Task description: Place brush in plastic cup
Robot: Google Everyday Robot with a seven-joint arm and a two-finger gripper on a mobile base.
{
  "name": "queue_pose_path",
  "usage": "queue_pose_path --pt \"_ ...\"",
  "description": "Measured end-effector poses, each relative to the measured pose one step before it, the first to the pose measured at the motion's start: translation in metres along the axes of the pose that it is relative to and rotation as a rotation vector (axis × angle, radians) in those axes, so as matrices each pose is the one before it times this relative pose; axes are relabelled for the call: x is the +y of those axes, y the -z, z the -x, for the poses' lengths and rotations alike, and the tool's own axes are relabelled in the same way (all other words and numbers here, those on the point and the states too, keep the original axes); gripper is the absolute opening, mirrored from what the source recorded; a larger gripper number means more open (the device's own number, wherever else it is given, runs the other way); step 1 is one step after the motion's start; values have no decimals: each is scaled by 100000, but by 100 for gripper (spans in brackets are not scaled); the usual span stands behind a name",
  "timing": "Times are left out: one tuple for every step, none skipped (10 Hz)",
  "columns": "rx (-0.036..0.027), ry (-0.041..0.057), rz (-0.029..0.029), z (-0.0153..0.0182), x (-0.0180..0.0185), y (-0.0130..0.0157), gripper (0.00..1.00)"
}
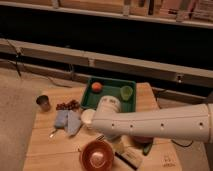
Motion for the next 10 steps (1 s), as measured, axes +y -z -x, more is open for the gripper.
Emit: queue_pose_path --pt "-348 -5826 1598 -1333 242 -455 80" --pt "-317 -3906 1201 -959 448 -328 80" --pt "-529 -985 964 -359 334 -284 80" --pt "-1320 1529 611 197 357 -515 80" --pt "-813 3172 -251 538 341 -187 80" --pt "-380 3146 -338 697 394 -4 80" --pt "-347 1236 166 433 269 -145 80" --pt "-150 -72 834 216 518 -323 80" --pt "431 -2048 518 15 505 -250 80" --pt "1561 -2396 -419 39 300 -146 80"
